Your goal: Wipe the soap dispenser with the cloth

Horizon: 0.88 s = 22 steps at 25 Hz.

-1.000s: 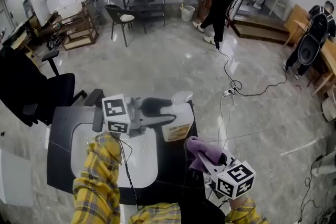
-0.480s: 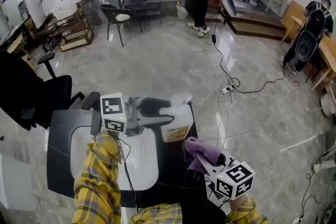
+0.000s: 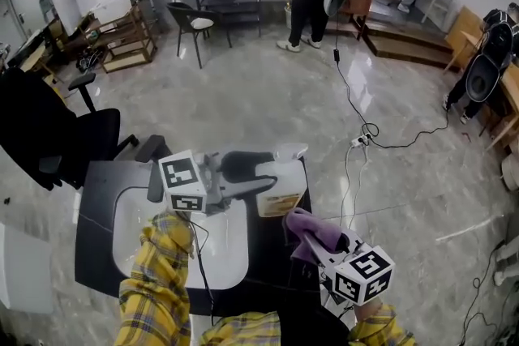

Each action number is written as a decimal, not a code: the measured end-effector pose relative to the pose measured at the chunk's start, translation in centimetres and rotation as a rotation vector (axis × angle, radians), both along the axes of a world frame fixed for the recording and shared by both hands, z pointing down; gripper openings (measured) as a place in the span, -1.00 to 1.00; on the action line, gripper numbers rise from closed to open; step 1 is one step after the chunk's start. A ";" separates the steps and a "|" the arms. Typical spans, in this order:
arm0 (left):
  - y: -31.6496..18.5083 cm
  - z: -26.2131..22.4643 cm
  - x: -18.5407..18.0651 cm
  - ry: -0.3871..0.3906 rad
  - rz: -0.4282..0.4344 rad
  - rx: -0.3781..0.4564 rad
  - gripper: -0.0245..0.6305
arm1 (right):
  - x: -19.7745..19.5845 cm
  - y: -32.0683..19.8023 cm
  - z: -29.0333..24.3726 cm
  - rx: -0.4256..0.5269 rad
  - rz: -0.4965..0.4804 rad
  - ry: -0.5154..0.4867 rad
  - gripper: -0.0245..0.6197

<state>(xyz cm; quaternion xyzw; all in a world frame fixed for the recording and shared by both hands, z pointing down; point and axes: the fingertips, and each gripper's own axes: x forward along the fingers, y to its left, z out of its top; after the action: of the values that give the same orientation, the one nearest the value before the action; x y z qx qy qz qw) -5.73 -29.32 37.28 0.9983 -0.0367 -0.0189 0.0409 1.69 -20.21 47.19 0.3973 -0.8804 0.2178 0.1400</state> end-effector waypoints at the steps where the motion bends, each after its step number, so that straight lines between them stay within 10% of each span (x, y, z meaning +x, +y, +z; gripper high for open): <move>1: -0.1 -0.1 0.0 0.007 -0.029 0.004 -0.38 | 0.0 -0.1 -0.2 0.003 -0.006 -0.002 -0.69; 22: 5.3 -1.0 -6.0 0.053 -0.890 0.092 -0.38 | -2.1 1.2 -2.1 0.039 -0.114 -0.066 -0.69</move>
<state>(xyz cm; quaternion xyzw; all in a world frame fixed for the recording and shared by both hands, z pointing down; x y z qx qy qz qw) -11.78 -23.97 36.31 0.8853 -0.4607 -0.0619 -0.0145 -0.45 -19.01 45.14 0.3420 -0.9097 0.2053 0.1155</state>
